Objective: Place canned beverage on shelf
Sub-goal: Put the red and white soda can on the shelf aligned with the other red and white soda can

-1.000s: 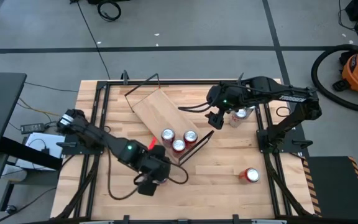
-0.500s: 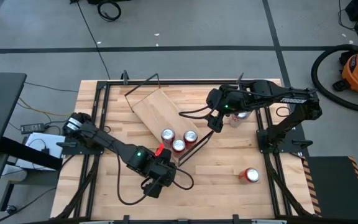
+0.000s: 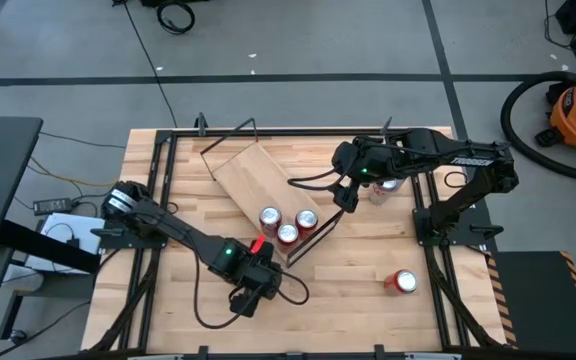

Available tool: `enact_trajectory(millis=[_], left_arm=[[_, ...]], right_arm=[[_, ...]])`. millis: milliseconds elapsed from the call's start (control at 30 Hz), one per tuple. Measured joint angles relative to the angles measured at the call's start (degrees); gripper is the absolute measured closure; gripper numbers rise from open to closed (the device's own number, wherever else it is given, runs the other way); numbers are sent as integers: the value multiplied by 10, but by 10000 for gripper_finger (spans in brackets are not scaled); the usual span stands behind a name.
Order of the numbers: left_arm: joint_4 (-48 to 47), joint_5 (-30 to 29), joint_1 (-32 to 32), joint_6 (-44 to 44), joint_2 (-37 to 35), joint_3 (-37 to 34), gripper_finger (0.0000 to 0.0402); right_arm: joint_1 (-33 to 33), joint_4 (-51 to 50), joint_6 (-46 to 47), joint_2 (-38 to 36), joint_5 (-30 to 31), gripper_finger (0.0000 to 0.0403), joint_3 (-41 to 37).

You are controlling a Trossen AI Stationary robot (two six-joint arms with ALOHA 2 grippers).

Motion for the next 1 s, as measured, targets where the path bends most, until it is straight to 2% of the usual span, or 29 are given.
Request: enact_trajectory(millis=[267, 767, 1000], left_arm=[[63, 18, 2, -9, 0, -37, 4], [74, 42, 12, -2, 10, -43, 4], [73, 46, 15, 1, 11, -43, 45]], right_arm=[[0, 0, -4, 0, 0, 55, 0], [0, 1, -6, 0, -1, 55, 0], [0, 4, -7, 0, -1, 55, 0]])
